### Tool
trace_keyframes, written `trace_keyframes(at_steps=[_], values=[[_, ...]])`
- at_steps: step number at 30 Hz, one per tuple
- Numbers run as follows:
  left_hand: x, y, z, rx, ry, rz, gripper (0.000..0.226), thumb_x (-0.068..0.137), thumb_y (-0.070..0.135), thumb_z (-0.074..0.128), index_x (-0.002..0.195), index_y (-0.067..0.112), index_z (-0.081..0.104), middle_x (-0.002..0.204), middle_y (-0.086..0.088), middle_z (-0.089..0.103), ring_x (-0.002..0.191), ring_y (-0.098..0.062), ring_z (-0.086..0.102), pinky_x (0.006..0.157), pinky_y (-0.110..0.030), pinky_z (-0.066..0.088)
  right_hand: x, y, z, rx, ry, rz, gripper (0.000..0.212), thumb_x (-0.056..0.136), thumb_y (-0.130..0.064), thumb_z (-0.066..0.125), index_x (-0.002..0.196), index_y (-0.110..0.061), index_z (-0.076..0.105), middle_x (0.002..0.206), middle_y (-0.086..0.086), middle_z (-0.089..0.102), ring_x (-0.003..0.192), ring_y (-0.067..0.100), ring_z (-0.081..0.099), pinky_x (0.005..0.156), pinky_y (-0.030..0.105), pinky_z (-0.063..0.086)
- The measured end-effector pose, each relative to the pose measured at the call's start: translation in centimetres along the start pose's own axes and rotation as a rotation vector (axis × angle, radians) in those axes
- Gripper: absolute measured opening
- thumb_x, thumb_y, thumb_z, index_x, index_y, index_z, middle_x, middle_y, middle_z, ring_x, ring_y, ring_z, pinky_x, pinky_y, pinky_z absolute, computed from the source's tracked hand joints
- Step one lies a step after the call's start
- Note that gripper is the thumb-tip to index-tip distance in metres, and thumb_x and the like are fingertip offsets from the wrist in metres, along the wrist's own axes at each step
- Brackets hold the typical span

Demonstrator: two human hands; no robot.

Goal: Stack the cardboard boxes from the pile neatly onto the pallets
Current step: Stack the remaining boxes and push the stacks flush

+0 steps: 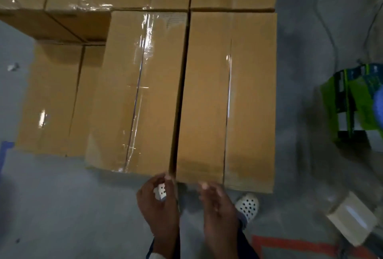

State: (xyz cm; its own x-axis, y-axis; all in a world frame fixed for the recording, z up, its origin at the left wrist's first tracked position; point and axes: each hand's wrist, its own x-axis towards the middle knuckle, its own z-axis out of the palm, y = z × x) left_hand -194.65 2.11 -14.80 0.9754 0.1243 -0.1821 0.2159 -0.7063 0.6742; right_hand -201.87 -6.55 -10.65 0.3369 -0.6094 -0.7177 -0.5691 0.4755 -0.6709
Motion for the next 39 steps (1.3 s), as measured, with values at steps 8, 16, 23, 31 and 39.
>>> trace_keyframes(at_steps=[8, 16, 23, 31, 39], values=[[17.3, -0.2, -2.5, 0.175, -0.063, 0.294, 0.036, 0.084, 0.039, 0.065, 0.113, 0.020, 0.071, 0.115, -0.004, 0.067, 0.119, -0.031, 0.049, 0.100, -0.050, 0.034, 7.6, -9.1, 11.7, -0.351, 0.082, -0.342, 0.040, 0.103, -0.039, 0.058, 0.141, -0.025, 0.058, 0.139, -0.006, 0.058, 0.128, 0.011, 0.054, 0.104, 0.027, 0.042], [33.1, 1.9, -2.3, 0.031, -0.287, -0.046, 0.071, 0.089, 0.039, 0.075, 0.149, 0.011, 0.050, 0.145, -0.014, 0.056, 0.132, -0.037, 0.053, 0.109, -0.050, 0.044, 13.7, -13.6, 16.5, -0.519, 0.072, -0.265, 0.070, 0.100, -0.033, 0.063, 0.158, -0.016, 0.028, 0.153, 0.008, 0.044, 0.139, 0.028, 0.045, 0.110, 0.035, 0.040], [35.2, 2.2, -1.4, -0.162, -0.448, -0.054, 0.047, 0.099, 0.034, 0.064, 0.145, 0.027, 0.057, 0.129, 0.003, 0.066, 0.116, -0.023, 0.061, 0.099, -0.040, 0.050, 16.2, -14.3, 18.6, -0.407, 0.188, -0.175, 0.075, 0.096, -0.035, 0.067, 0.158, -0.019, 0.029, 0.150, 0.007, 0.048, 0.135, 0.028, 0.049, 0.110, 0.041, 0.043], [34.0, 2.7, -1.5, -0.248, -0.395, -0.088, 0.043, 0.098, 0.021, 0.067, 0.140, 0.027, 0.061, 0.121, 0.009, 0.066, 0.112, -0.019, 0.061, 0.098, -0.037, 0.049, 16.0, -14.4, 20.0, -0.356, 0.299, -0.173, 0.082, 0.094, -0.041, 0.069, 0.161, -0.023, 0.027, 0.160, 0.003, 0.039, 0.146, 0.027, 0.039, 0.118, 0.046, 0.036], [34.7, 3.1, -1.7, -0.224, -0.416, -0.057, 0.046, 0.100, 0.025, 0.065, 0.145, 0.029, 0.056, 0.127, 0.006, 0.064, 0.114, -0.020, 0.059, 0.092, -0.034, 0.047, 16.1, -14.2, 20.3, -0.350, 0.274, -0.156, 0.085, 0.094, -0.039, 0.070, 0.163, -0.022, 0.023, 0.162, 0.003, 0.036, 0.149, 0.024, 0.035, 0.121, 0.043, 0.033]])
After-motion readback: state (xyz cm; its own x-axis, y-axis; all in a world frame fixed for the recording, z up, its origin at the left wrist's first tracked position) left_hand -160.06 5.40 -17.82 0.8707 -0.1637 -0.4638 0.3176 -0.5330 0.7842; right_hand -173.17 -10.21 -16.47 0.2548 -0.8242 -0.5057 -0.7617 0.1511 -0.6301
